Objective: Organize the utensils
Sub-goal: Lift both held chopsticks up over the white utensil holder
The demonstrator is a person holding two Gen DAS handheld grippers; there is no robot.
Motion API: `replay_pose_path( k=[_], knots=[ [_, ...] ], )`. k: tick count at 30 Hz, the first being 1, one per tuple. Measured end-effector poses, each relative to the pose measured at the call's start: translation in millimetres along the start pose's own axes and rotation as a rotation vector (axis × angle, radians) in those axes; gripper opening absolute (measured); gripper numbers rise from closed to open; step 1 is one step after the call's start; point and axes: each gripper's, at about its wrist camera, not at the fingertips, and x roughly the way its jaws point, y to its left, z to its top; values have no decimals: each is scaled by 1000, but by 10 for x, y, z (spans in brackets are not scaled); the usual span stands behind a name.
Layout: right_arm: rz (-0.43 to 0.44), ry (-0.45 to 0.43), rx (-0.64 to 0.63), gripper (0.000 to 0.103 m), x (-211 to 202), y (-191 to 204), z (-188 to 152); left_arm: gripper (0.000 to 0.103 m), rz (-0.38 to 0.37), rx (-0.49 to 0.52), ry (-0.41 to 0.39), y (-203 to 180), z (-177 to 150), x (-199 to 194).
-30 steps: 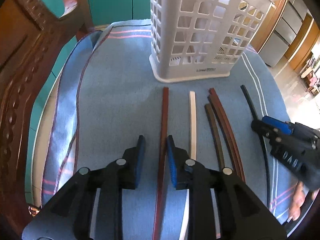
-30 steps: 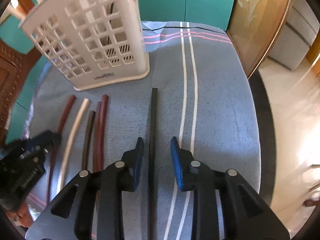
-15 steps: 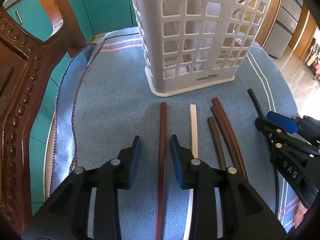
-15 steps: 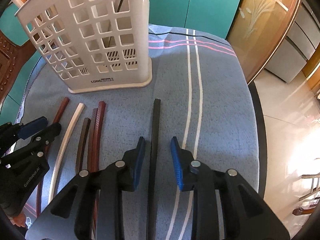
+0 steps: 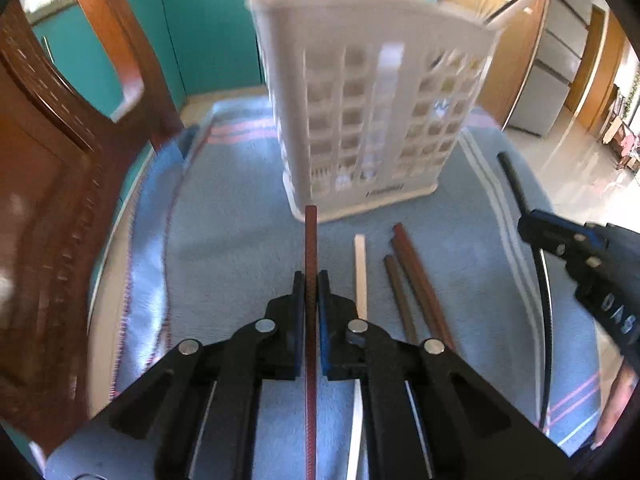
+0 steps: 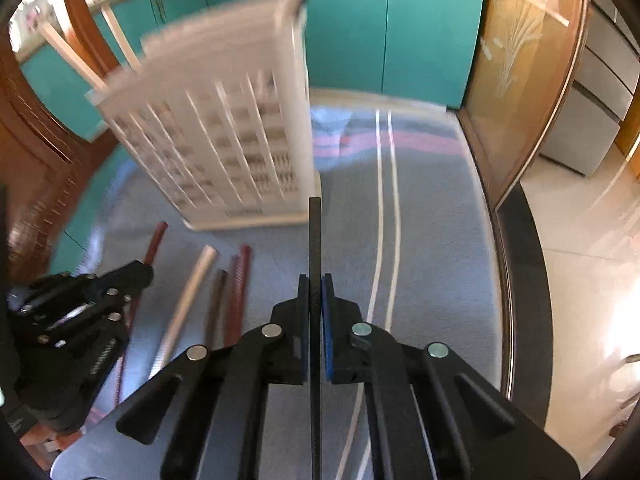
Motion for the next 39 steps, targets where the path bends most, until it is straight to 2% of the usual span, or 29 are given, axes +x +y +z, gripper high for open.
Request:
replay_pose_path(
  k=[3,7,14,16,18,20,23,26,28,32,39],
  knots=[
    [38,-66,4,6,-353,-34,18,7,-4,8,-78,-26,-11,-323],
    [95,-167,-5,6,-846,-100,71,7,-43,15,-248,2,109,-1037],
    [188,-358,68,7,-1583,-363,346,7,-145,-75,-504,241,436,-2081],
    [206,-449,104,7,-1797,-419,423,7,-159,-115,-609,338,532,-2350],
    [205,-584,135,7,-2020,-424,505,7,-166,-152,-698,417,638,-2493],
    [169,-664,161,7,-2132,-413,593,7,-155,-186,-742,459,743,-2501],
    [188,-731,212,7,-2123,-434,746,7,-146,-224,-764,508,854,-2342],
    [174,-766,250,7,-1947,-390,850,7,-143,-260,-743,632,968,-2082],
    [157,-752,251,7,-1763,-339,903,7,-123,-267,-731,664,1022,-1926],
    [177,-687,250,7,-1420,-266,967,7,-120,-279,-700,716,1061,-1738],
    [147,-686,209,6,-1342,-126,908,7,-109,-277,-669,731,1099,-1601]
  ],
)
